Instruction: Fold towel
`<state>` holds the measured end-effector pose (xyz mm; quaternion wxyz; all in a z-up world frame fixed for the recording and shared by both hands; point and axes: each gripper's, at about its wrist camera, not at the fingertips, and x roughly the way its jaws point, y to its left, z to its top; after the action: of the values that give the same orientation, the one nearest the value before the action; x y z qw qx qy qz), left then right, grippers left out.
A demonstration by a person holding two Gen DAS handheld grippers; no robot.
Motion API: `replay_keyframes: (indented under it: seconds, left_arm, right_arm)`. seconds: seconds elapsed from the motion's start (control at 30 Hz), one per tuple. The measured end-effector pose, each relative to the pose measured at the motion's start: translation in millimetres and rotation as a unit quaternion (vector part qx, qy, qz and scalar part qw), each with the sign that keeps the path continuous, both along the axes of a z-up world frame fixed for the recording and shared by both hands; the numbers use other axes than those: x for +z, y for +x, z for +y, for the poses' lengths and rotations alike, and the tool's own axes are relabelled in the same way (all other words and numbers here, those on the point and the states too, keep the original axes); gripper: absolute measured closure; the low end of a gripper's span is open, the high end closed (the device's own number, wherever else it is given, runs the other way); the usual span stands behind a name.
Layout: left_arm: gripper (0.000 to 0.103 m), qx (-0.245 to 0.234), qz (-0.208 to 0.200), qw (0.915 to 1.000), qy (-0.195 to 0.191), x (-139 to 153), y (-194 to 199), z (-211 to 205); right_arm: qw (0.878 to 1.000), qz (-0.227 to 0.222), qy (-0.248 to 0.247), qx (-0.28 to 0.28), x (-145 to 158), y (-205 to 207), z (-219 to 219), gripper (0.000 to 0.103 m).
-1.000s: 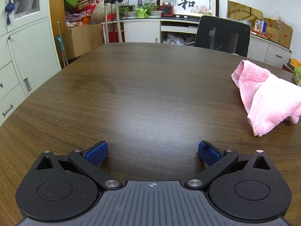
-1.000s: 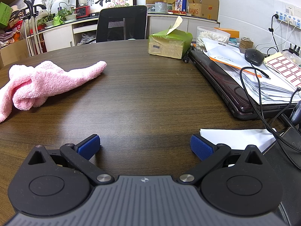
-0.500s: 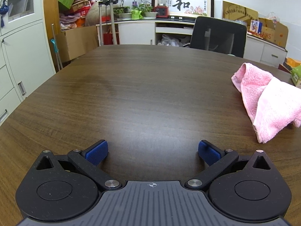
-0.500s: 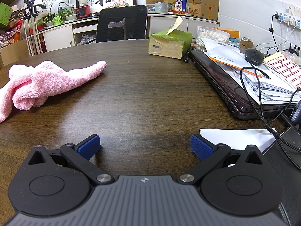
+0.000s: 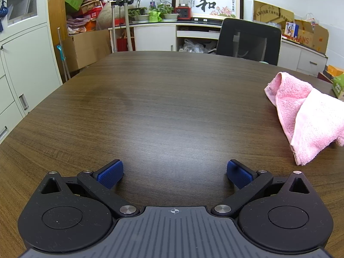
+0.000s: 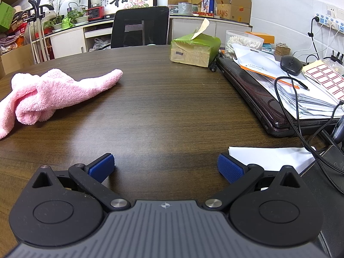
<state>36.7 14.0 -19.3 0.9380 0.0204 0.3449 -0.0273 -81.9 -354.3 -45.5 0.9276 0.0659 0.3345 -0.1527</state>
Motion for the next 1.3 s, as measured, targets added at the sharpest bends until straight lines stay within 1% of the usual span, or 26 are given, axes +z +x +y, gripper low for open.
replay_keyframes:
  seconds: [0.5,0.97,1.3]
  left_arm:
    - [0.0,0.002,0.0,1.0,-0.001,0.8,-0.4,-5.6]
    - [0.0,-0.019,-0.001,0.9998,-0.001,-0.2,3.1,-8.5]
    - [0.0,-0.02,-0.001,0.9998,0.0,-0.6,3.7,-9.9]
  right_arm:
    - [1.0,0.0,0.0,0.0,0.5,0.9,-0.9,0.0]
    - [1.0,0.0,0.0,0.0,0.5,1.1,-0.8,0.0]
    - [1.0,0.0,0.0,0.0,0.5,1.0,-0.9,0.0]
